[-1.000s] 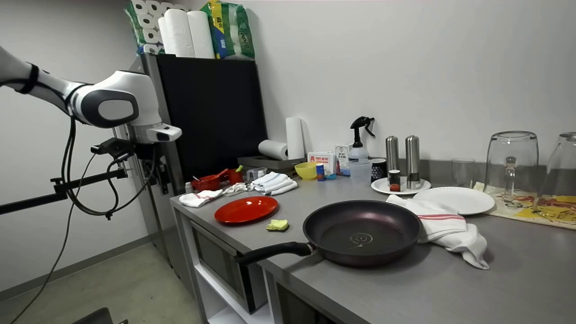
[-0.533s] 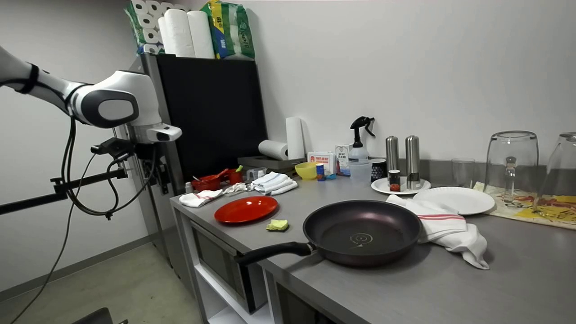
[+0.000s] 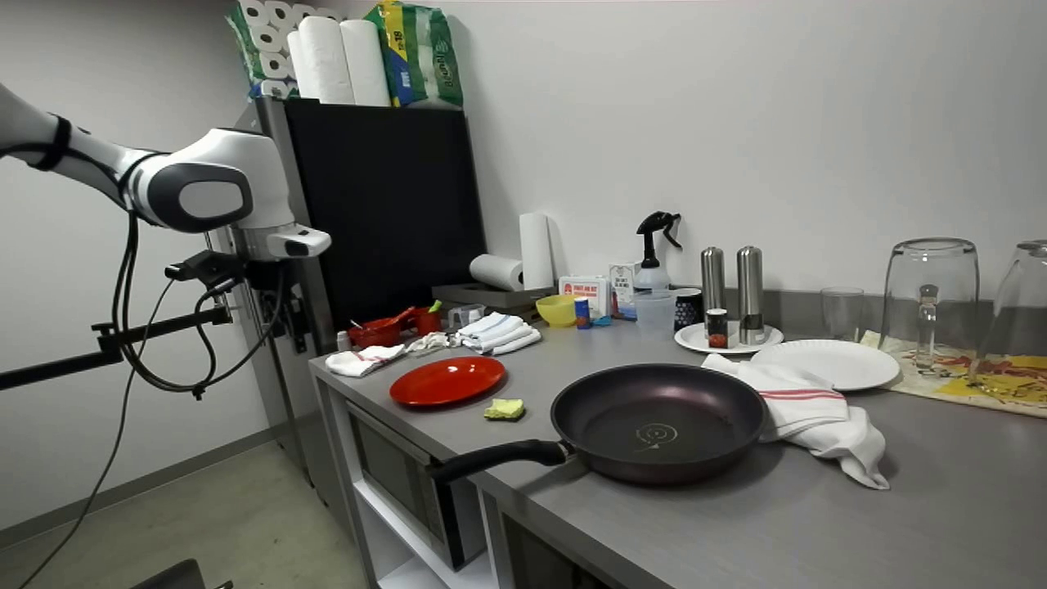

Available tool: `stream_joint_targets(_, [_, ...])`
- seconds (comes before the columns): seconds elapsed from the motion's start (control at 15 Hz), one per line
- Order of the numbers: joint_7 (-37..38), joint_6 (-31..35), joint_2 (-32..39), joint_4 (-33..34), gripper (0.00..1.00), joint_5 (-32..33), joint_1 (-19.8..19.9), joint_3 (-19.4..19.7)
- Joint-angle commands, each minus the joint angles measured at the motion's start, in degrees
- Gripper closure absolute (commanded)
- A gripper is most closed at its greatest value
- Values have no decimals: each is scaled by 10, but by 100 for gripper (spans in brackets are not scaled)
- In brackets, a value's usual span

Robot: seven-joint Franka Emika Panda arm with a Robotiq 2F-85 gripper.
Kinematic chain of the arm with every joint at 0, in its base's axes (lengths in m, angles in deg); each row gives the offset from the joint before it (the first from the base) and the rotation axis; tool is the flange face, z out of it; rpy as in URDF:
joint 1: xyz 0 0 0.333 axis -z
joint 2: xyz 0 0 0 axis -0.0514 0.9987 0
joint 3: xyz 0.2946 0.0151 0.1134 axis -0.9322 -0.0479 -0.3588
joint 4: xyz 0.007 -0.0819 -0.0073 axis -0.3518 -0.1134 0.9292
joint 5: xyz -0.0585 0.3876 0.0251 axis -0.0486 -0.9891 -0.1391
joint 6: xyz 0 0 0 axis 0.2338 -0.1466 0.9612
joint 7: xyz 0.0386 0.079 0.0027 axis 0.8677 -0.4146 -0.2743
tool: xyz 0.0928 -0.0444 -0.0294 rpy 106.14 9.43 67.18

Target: Move the pan to the left then move it forwards.

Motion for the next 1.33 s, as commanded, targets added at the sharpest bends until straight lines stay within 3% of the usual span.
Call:
stream_joint_targets(0.0, [7,13,11,0,0,20,14,-8])
stream_joint_targets(0.67, [48,37,33,7,0,66,88,19])
stream_joint_targets(1.27, [110,38,23,-5,0,185,174,41])
